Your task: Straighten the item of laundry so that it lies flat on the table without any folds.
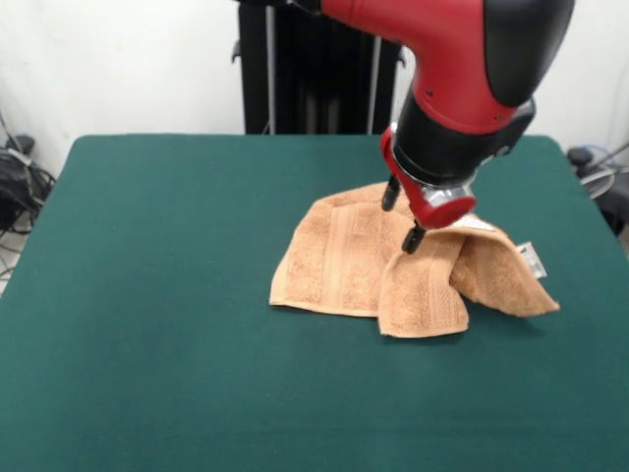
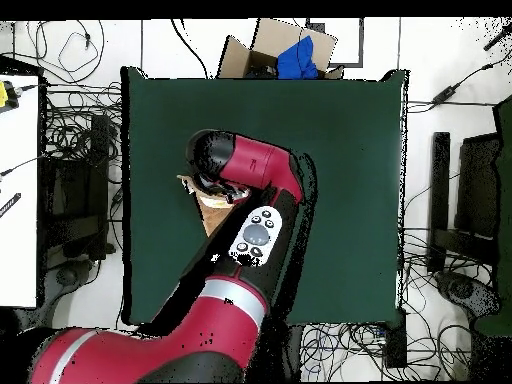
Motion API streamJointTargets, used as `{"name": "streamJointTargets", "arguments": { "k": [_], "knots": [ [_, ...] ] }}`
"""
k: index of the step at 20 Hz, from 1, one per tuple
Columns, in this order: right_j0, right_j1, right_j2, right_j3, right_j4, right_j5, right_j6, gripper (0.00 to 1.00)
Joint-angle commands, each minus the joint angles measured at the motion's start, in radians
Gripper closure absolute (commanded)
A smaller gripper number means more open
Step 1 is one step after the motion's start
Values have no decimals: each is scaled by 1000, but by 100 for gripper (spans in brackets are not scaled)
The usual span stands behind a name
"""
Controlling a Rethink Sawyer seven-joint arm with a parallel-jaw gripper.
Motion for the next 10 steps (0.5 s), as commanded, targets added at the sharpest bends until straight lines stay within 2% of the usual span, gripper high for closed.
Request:
{"name": "streamJointTargets", "arguments": {
  "k": [1, 10],
  "knots": [
    [46, 44, 30, 15, 71, 11, 352, 0],
    [62, 29, 32, 4, 109, 46, 361, 0]
  ]
}}
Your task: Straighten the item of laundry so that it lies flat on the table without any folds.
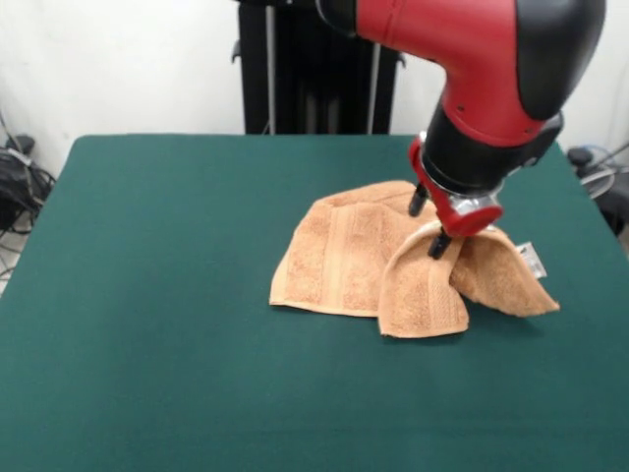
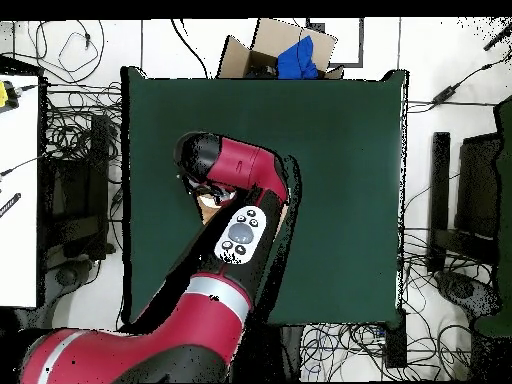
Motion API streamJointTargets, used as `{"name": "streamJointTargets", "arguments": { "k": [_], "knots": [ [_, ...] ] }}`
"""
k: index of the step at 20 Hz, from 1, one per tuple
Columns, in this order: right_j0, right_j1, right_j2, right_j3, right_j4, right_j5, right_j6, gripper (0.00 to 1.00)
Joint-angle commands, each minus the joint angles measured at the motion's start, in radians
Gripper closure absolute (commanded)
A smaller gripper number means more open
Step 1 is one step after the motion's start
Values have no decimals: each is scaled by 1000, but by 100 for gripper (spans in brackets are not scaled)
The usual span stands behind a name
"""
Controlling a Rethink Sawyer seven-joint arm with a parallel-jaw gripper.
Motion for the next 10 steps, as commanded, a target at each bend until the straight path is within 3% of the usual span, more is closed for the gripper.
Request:
{"name": "streamJointTargets", "arguments": {
  "k": [1, 10],
  "knots": [
    [25, 4, 32, 2, 65, 49, 316, 0],
    [37, 30, 29, 2, 77, 18, 318, 0]
  ]
}}
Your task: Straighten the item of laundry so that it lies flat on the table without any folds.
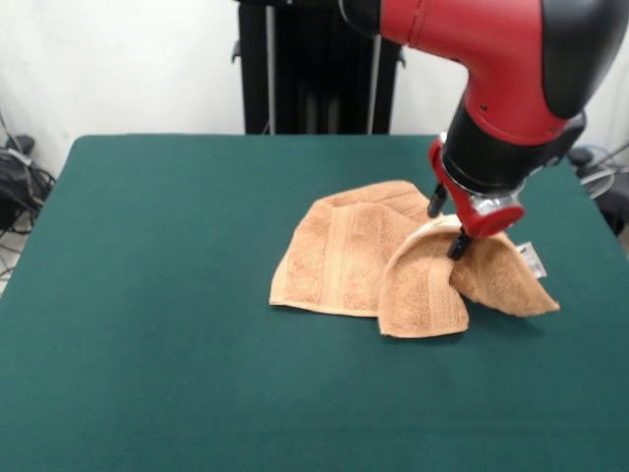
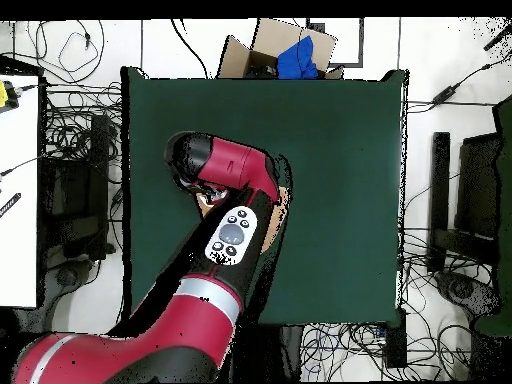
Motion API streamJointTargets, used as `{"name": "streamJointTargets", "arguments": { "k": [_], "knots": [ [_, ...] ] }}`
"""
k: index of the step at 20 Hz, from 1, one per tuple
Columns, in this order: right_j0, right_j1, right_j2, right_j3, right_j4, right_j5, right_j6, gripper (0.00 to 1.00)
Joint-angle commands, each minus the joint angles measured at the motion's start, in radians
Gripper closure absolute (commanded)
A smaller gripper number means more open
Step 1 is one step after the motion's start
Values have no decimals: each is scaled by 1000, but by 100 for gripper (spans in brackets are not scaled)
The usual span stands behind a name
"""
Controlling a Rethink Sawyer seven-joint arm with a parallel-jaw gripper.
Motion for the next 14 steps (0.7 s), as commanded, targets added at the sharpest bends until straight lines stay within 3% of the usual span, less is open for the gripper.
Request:
{"name": "streamJointTargets", "arguments": {
  "k": [1, 14],
  "knots": [
    [19, 31, 29, -3, 51, 22, 309, 0],
    [58, 81, 0, -67, 75, 53, 365, 0]
  ]
}}
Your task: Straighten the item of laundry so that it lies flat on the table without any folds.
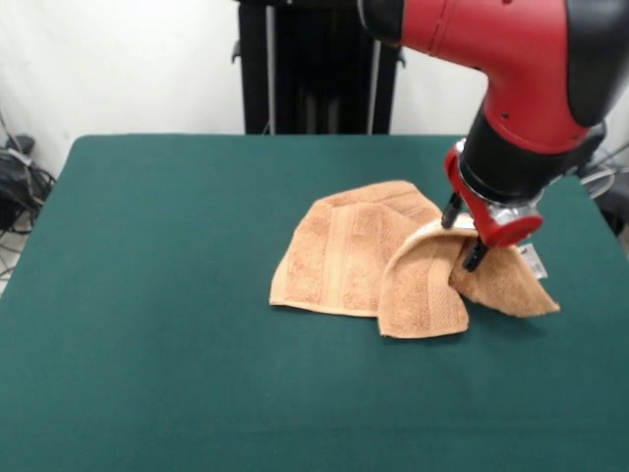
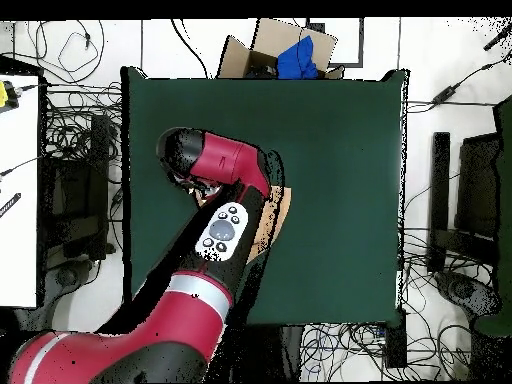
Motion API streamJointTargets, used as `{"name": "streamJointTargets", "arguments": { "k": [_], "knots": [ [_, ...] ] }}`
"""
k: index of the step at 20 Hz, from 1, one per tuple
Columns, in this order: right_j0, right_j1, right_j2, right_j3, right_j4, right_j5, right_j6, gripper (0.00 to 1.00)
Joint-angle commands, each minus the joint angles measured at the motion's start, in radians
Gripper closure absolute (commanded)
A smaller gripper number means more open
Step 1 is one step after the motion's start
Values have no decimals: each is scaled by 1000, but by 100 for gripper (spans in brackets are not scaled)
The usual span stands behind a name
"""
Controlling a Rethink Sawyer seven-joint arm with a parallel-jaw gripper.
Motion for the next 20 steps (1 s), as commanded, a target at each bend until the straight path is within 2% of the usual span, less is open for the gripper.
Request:
{"name": "streamJointTargets", "arguments": {
  "k": [1, 20],
  "knots": [
    [38, 58, 16, -31, 45, 55, 357, 0],
    [56, 45, 33, -38, 50, 101, 401, 0]
  ]
}}
